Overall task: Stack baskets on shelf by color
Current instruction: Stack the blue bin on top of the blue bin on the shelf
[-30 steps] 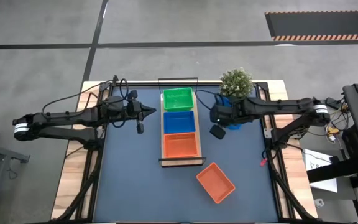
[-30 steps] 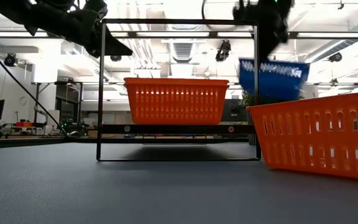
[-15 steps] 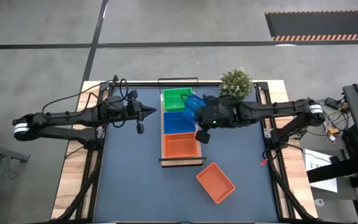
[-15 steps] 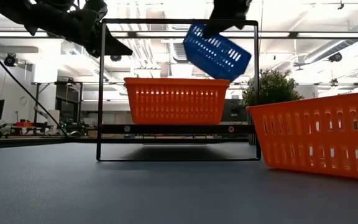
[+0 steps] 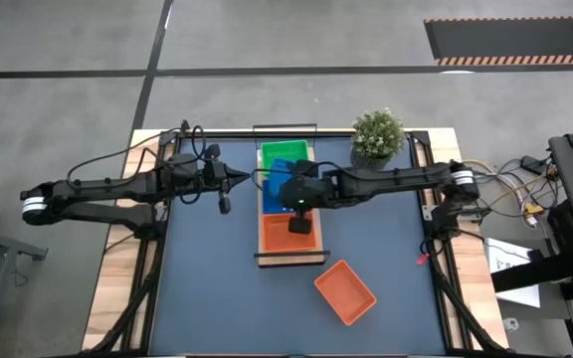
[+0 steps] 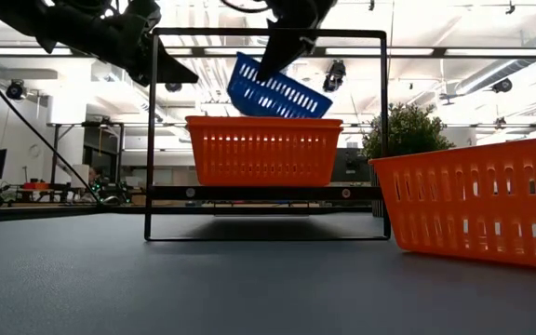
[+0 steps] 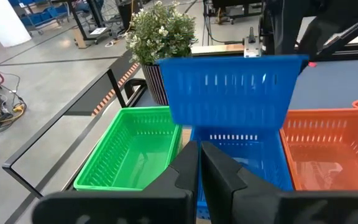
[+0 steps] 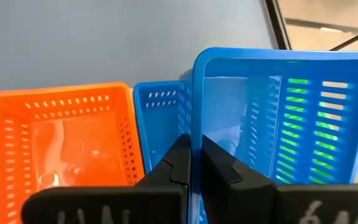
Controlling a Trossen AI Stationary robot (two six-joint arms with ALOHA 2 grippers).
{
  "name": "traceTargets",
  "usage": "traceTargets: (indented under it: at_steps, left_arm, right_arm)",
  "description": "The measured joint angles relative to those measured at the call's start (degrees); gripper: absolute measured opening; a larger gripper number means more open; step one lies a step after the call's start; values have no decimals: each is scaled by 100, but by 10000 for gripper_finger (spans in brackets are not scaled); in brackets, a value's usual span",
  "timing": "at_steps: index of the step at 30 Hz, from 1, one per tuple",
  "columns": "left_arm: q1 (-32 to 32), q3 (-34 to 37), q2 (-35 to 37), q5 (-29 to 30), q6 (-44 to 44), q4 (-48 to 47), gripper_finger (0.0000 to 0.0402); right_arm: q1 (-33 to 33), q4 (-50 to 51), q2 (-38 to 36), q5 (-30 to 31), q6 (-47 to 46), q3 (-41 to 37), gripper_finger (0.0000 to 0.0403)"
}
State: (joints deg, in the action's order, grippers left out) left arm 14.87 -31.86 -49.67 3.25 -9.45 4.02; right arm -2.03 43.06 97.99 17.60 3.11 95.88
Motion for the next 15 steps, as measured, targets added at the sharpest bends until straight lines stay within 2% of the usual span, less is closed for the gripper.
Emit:
traceTargets:
  at_steps: [6,15]
  left_arm:
    - [0,0,0,0,2,-16,0]
    - [0,0,0,0,2,-27,0]
  right_arm:
    - [56,402,468,-4,-50,576,12]
    - [69,464,720,-12,-53,808,79]
